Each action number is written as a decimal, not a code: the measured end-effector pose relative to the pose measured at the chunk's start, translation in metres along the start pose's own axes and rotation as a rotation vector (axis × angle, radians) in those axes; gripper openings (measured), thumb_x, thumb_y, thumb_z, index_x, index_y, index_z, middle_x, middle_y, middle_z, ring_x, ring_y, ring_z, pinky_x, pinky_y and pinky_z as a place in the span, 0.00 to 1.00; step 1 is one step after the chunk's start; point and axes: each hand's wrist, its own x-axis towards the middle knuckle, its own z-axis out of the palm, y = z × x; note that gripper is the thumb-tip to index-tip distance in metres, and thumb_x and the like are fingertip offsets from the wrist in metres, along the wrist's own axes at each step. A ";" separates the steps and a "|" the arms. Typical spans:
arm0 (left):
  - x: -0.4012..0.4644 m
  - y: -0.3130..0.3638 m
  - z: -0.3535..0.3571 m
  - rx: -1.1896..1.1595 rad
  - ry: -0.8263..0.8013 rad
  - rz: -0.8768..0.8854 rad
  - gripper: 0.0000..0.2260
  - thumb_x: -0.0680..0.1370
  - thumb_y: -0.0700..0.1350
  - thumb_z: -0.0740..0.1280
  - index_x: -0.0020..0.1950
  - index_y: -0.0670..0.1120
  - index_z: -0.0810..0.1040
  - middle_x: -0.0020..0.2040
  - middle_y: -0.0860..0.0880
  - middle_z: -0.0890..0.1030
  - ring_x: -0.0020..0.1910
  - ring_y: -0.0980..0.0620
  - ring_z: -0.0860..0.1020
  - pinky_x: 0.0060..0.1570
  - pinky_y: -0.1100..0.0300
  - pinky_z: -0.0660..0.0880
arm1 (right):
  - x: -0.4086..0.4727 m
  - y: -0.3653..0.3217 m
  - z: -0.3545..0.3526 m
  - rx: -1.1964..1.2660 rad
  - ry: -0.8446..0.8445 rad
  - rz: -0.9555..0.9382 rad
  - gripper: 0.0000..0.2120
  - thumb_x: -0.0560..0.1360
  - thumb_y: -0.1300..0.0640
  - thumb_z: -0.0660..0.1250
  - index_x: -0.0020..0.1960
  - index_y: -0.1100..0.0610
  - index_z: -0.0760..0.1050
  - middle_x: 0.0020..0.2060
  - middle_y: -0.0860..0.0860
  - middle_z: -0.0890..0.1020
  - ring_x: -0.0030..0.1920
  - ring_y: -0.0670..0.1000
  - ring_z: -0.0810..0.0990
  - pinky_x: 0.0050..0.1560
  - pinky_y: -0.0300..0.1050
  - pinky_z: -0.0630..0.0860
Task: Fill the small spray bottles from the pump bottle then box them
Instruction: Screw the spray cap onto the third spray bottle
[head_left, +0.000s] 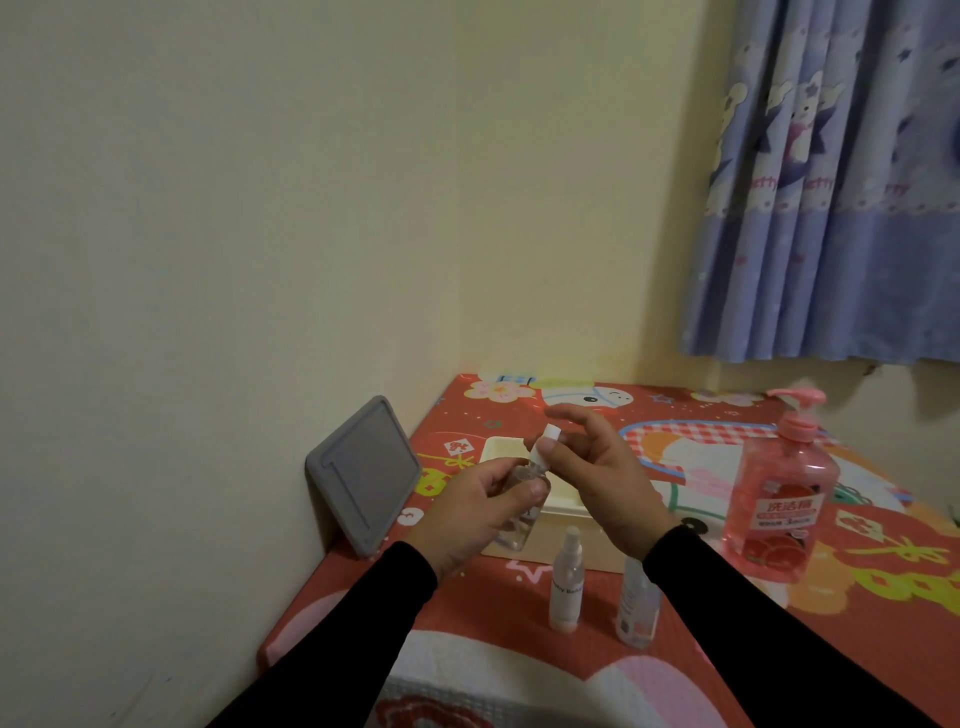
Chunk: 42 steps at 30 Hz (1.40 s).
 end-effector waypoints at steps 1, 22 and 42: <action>0.000 0.000 0.000 -0.005 0.001 -0.001 0.04 0.78 0.49 0.68 0.50 0.52 0.81 0.42 0.53 0.82 0.44 0.52 0.79 0.46 0.56 0.74 | 0.000 0.000 0.001 -0.015 0.010 -0.017 0.11 0.75 0.55 0.70 0.55 0.45 0.76 0.45 0.72 0.76 0.46 0.62 0.79 0.52 0.52 0.75; 0.002 0.005 0.002 -0.075 0.018 0.022 0.03 0.78 0.45 0.68 0.48 0.47 0.81 0.39 0.52 0.79 0.38 0.55 0.76 0.40 0.62 0.74 | 0.001 0.011 0.002 0.000 0.044 -0.039 0.14 0.75 0.61 0.70 0.59 0.55 0.74 0.41 0.49 0.82 0.45 0.47 0.82 0.51 0.44 0.78; 0.005 0.003 0.002 -0.070 0.025 0.020 0.02 0.78 0.43 0.68 0.48 0.47 0.81 0.39 0.51 0.78 0.38 0.56 0.75 0.39 0.63 0.72 | 0.001 0.018 0.001 0.054 0.067 -0.038 0.09 0.78 0.64 0.65 0.57 0.56 0.72 0.48 0.56 0.83 0.50 0.53 0.82 0.57 0.51 0.78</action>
